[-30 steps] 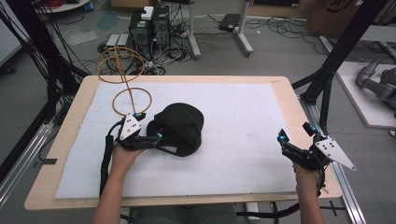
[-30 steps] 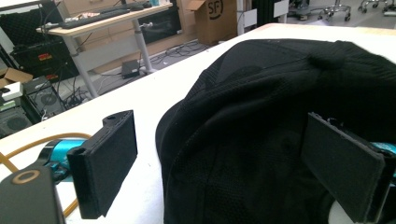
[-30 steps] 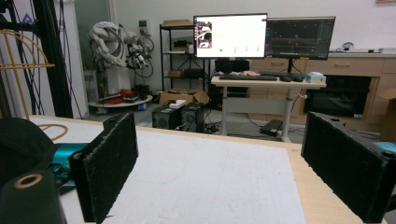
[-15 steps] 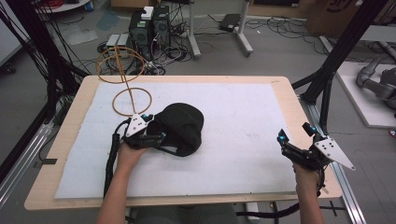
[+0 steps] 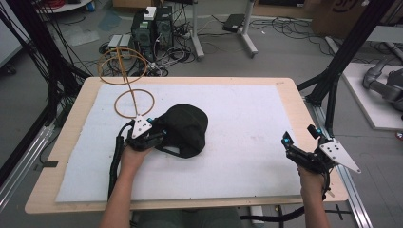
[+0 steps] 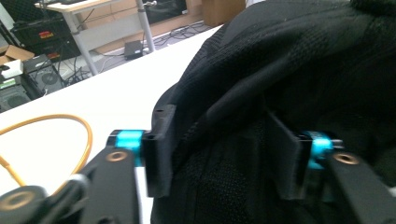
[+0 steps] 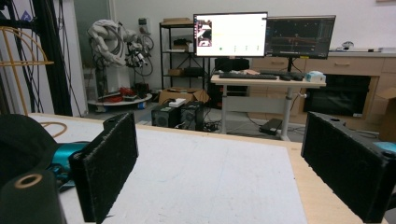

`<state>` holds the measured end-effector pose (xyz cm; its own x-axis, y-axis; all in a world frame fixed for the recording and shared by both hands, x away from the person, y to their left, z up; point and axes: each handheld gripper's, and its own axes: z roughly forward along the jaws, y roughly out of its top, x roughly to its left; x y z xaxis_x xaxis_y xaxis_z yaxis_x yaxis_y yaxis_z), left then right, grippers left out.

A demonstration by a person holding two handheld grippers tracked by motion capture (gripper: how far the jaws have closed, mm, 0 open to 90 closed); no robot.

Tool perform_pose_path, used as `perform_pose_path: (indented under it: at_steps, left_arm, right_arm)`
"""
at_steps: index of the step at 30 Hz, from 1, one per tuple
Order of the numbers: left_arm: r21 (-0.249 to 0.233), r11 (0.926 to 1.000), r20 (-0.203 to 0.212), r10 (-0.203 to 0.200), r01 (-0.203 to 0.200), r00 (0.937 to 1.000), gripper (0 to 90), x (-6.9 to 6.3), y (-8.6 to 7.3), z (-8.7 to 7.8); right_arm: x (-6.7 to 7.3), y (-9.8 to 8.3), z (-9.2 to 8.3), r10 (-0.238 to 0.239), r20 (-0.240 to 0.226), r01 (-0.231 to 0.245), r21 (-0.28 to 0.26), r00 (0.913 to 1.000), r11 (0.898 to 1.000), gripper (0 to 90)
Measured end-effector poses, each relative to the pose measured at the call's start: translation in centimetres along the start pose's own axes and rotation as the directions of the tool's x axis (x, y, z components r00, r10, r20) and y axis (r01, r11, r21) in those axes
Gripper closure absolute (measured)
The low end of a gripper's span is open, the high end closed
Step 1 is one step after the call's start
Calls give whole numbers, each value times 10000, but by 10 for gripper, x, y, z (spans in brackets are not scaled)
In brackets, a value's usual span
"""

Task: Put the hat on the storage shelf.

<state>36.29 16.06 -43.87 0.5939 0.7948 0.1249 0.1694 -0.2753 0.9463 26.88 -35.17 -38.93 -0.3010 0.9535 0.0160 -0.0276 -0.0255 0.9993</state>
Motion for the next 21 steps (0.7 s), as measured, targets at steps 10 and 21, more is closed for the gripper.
perform_pose_path:
  at_steps: [10,21]
  left_arm:
    - [9,10000,165,5,-6,9999,740,-2,1,-2]
    - [-249,9992,-3,-304,304,9995,845,-2,2,-5]
  right_arm:
    - [0,0,0,-21,-4,21,-24,10000,10000,105]
    - [0,0,0,-22,10,22,-40,10000,10000,105]
